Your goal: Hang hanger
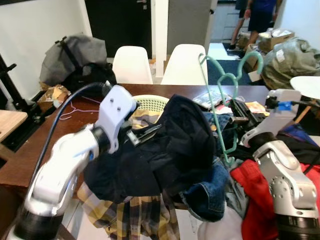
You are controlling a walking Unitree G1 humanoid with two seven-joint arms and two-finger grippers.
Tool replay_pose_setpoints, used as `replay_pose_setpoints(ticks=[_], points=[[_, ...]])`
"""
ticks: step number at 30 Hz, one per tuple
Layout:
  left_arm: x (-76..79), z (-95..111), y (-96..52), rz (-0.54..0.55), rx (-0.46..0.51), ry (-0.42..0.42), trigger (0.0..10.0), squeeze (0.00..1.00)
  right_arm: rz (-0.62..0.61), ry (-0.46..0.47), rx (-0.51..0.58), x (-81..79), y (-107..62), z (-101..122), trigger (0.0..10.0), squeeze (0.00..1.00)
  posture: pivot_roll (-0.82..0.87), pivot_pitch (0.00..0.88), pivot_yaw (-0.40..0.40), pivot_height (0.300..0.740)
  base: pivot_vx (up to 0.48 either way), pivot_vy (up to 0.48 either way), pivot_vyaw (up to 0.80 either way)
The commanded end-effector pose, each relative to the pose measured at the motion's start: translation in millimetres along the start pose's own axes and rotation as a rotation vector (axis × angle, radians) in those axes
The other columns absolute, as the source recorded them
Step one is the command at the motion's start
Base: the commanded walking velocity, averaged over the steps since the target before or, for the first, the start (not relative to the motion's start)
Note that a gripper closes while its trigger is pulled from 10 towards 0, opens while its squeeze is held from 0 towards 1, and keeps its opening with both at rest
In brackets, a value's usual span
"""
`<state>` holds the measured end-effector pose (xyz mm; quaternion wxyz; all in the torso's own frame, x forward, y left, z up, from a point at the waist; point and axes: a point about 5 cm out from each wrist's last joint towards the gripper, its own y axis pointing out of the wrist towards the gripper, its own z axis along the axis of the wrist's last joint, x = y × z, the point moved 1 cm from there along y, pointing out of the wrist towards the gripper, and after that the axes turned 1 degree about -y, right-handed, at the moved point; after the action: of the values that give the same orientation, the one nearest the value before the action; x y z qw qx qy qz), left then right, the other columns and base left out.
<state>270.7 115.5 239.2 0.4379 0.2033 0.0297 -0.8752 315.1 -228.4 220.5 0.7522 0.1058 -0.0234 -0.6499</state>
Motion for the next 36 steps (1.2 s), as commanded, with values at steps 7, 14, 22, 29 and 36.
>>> replay_pose_setpoints(ticks=[7, 14, 22, 29, 36], points=[[13.3, -19, -26.8, 0.274, -0.122, 0.075, 10.0, 0.00, -0.064, -0.002, -0.021, 29.6, -6.5, -10, 10.0, 0.00, -0.02, 0.000, -0.039, 0.740, 0.000, 0.000, 0.00], [45.2, -48, -83.8, 0.335, -0.291, 0.009, 10.0, 0.00, -0.124, 0.025, -0.107, 49.6, -20.0, -43, 10.0, 0.00, 0.01, 0.000, -0.046, 0.740, 0.000, 0.000, 0.00], [63.4, -69, -100.4, 0.313, -0.412, -0.060, 10.0, 0.00, -0.161, 0.035, -0.120, 60.6, -26.6, -53, 10.0, 0.00, 0.00, 0.000, -0.044, 0.740, 0.000, 0.000, 0.00], [61.0, -64, -88.9, 0.290, -0.340, -0.040, 10.0, 0.00, -0.157, 0.036, -0.098, 61.5, -26.1, -50, 10.0, 0.00, -0.01, 0.000, -0.040, 0.740, 0.000, 0.000, 0.00], [62.3, -64, -83.0, 0.239, -0.315, -0.021, 10.0, 0.00, -0.153, 0.036, -0.087, 60.3, -25.5, -51, 10.0, 0.00, -0.02, 0.000, -0.038, 0.740, 0.000, 0.000, 0.00]])
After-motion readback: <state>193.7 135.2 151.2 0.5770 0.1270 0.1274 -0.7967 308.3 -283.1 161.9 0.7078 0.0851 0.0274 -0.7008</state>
